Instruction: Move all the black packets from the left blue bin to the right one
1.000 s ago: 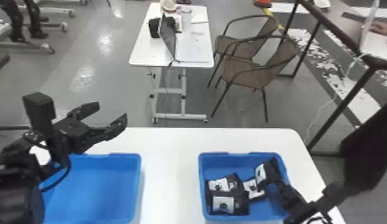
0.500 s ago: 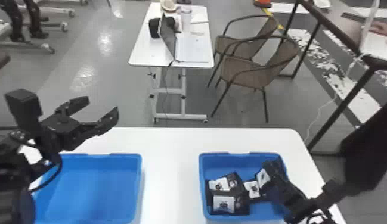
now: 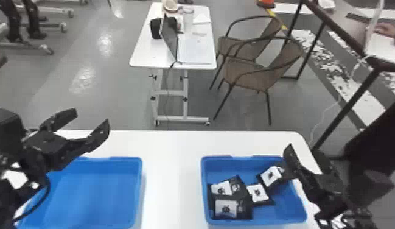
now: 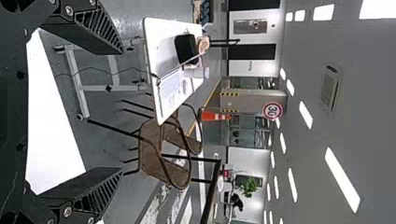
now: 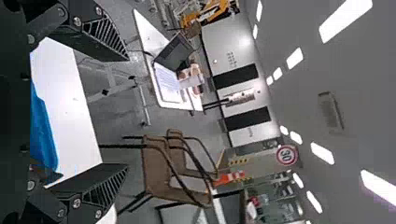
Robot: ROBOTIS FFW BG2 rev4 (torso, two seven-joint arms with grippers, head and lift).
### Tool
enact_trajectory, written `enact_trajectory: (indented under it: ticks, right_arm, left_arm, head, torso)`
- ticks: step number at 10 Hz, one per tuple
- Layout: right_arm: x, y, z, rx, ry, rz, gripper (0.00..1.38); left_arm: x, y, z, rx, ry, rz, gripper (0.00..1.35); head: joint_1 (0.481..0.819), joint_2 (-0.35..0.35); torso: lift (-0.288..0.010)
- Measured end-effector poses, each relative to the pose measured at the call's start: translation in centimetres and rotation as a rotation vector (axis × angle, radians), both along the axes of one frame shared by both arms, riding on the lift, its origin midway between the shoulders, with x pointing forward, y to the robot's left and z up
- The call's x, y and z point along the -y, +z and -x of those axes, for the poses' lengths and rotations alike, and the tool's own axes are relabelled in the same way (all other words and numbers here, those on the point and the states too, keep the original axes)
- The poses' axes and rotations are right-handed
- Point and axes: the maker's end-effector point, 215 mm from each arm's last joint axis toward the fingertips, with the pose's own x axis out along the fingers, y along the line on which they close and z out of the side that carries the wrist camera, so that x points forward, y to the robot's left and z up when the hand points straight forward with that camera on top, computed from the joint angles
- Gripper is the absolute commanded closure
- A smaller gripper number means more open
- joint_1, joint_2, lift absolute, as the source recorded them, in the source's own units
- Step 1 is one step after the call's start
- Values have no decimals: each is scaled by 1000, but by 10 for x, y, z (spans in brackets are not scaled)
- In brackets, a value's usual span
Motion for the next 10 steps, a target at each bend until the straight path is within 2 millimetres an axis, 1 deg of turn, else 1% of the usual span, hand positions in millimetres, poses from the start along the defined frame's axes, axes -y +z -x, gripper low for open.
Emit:
enact_trajectory:
  ticks: [1,2,3,4,5,6,7,8,9,10]
  right_arm:
    - [-11,13,13,43,19,81,222]
    - [-26,17,29,66,48,157,225]
    - [-38,16,47,75,66,235,243]
    - [-45,12,68,80,80,291,252]
    - [-48,3,88,62,89,324,256]
    - [-51,-6,105,44,100,340,259]
    - [-61,-15,117,26,118,339,254]
    - [-73,-22,127,13,125,326,251]
    - [-85,-26,134,5,126,313,249]
    - [-93,-28,136,4,136,310,249]
  left_arm:
    - [-3,-8,12,7,25,-4,136]
    - [-9,-22,27,3,65,-15,136]
    - [-15,-38,48,-9,95,-34,136]
    - [-20,-54,70,-21,116,-56,136]
    - [-20,-69,89,-40,122,-69,136]
    - [-15,-84,106,-68,112,-78,136]
    - [-9,-95,119,-89,108,-85,136]
    - [-8,-100,127,-95,122,-90,136]
    - [-8,-103,131,-97,134,-90,131]
    - [-6,-103,133,-99,133,-89,133]
  head:
    - [695,-86]
    - [695,-64]
    - [695,-40]
    - [695,-22]
    - [695,-17]
    - [695,-20]
    - [695,-20]
    - [695,-2]
    - [695,18]
    - [695,25]
  torso:
    - [0]
    - [0]
    - [0]
    - [0]
    - [0]
    - [0]
    - [0]
    - [0]
    - [0]
    - [0]
